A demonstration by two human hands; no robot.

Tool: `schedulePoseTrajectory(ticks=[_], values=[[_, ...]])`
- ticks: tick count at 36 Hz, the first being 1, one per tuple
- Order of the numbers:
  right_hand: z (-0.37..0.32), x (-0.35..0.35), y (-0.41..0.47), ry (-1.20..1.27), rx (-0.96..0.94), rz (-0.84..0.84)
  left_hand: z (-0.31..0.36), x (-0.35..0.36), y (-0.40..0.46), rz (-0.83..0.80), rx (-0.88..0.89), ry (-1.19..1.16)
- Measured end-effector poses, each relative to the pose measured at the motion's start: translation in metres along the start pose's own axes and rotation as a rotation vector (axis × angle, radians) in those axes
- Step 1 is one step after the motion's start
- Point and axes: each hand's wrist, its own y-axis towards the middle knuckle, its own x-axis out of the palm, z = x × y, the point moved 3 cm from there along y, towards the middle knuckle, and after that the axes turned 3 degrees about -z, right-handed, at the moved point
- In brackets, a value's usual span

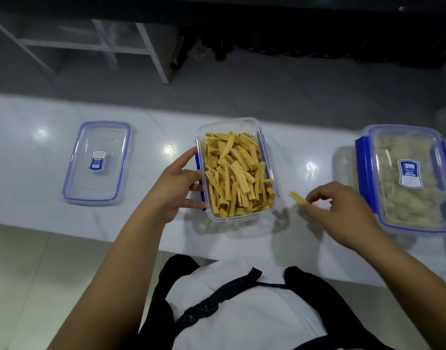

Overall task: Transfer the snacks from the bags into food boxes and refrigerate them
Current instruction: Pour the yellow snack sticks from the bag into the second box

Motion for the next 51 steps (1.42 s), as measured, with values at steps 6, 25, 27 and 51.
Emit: schedulePoseTrajectory(ticks=[6,25,27,51], values=[[-0.063,-0.012,0.011,0.43,-0.078,0.059,0.0,0.002,-0.004,0.029,-0.002,-0.015],[-0.061,0.012,0.088,0.695,0.239,-0.314,0.011,0.0,-0.003,0.074,0.002,-0.023],[-0.058,0.016,0.084,0.656,0.231,-0.292,0.009,0.003,-0.004,0.072,0.005,-0.026],[-0.087,-0.026,0.095,0.653,0.068,-0.325,0.036,-0.002,-0.01,0.006,0.046,-0.147]])
